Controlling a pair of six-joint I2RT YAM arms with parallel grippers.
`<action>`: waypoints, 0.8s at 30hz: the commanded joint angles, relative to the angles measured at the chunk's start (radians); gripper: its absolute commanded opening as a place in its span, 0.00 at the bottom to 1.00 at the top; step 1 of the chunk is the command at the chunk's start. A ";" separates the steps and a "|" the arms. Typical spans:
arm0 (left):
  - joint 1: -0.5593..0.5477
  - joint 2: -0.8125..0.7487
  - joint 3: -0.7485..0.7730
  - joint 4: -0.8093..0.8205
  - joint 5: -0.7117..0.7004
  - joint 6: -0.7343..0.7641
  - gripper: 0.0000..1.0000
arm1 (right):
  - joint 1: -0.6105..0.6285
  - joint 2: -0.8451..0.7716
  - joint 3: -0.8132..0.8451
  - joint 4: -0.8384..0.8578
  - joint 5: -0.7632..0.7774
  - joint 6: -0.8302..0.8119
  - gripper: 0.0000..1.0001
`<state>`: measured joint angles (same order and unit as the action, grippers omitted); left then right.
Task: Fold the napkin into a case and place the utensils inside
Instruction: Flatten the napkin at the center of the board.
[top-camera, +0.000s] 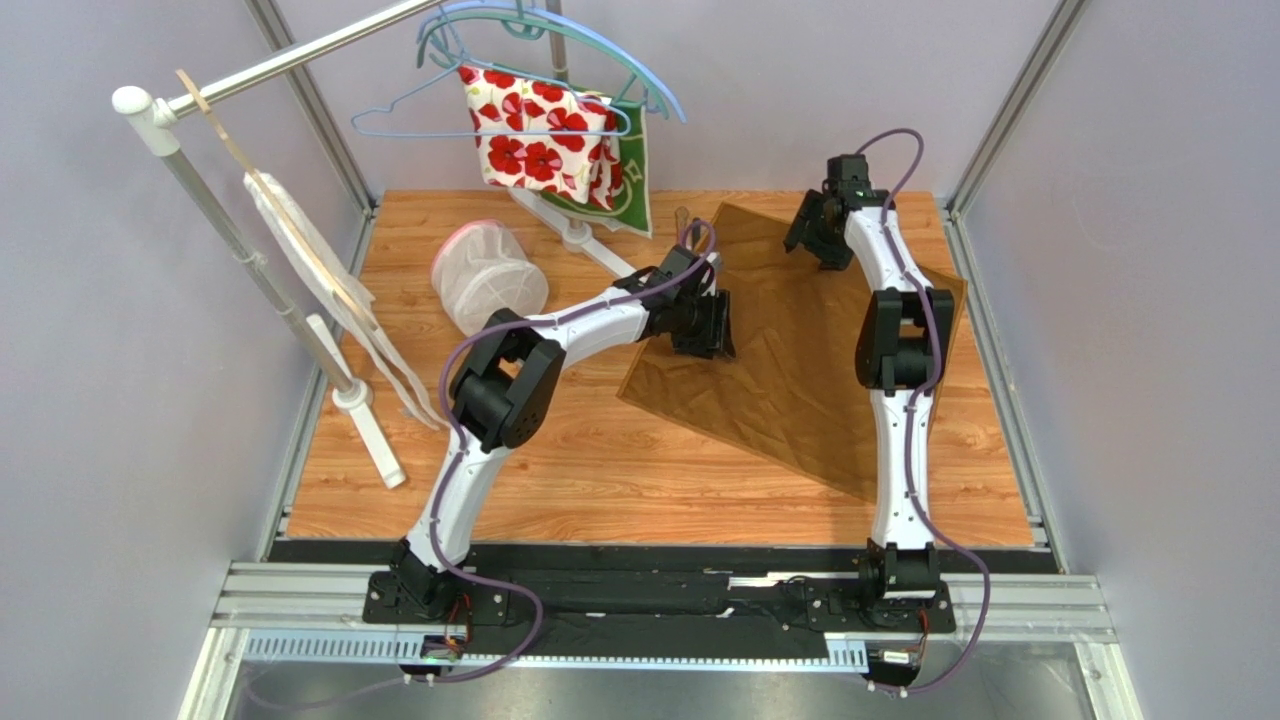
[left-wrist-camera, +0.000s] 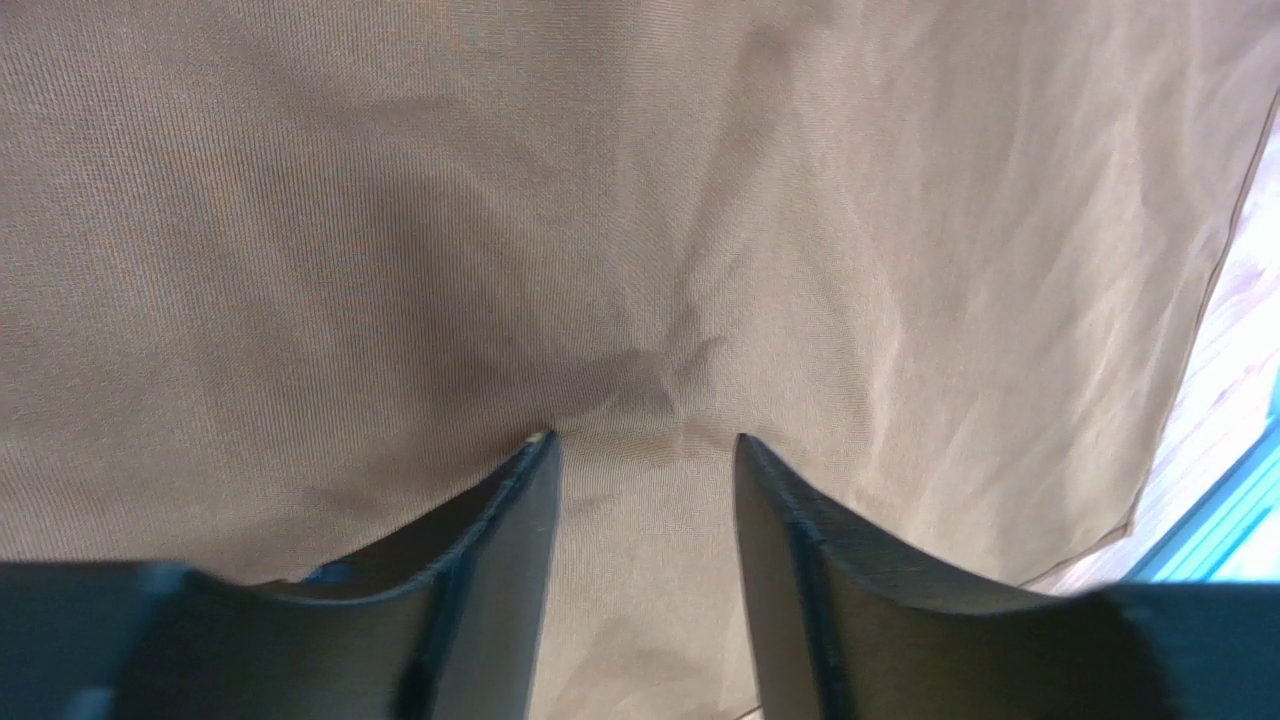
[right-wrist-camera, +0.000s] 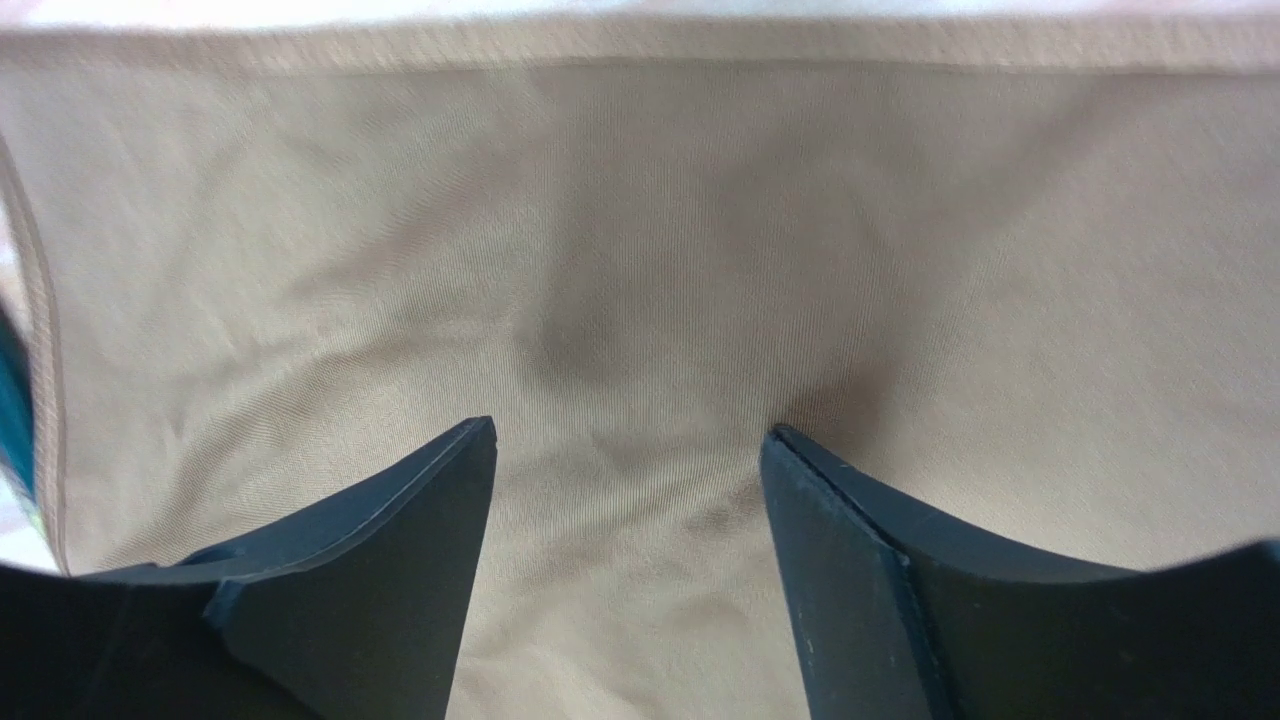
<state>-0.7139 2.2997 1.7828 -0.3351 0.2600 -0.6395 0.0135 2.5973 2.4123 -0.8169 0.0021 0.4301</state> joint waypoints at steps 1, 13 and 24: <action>-0.019 -0.106 0.015 -0.042 0.021 0.060 0.61 | -0.004 -0.179 -0.053 -0.053 0.045 -0.034 0.73; -0.039 -0.581 -0.351 -0.180 -0.113 0.018 0.60 | -0.064 -0.888 -0.907 -0.255 0.222 0.159 0.98; -0.041 -0.908 -0.599 -0.179 -0.062 -0.009 0.58 | -0.300 -1.476 -1.601 -0.174 0.062 0.268 0.65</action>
<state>-0.7547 1.4719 1.2068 -0.5114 0.1669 -0.6483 -0.2096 1.2381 0.9249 -1.0348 0.0956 0.6209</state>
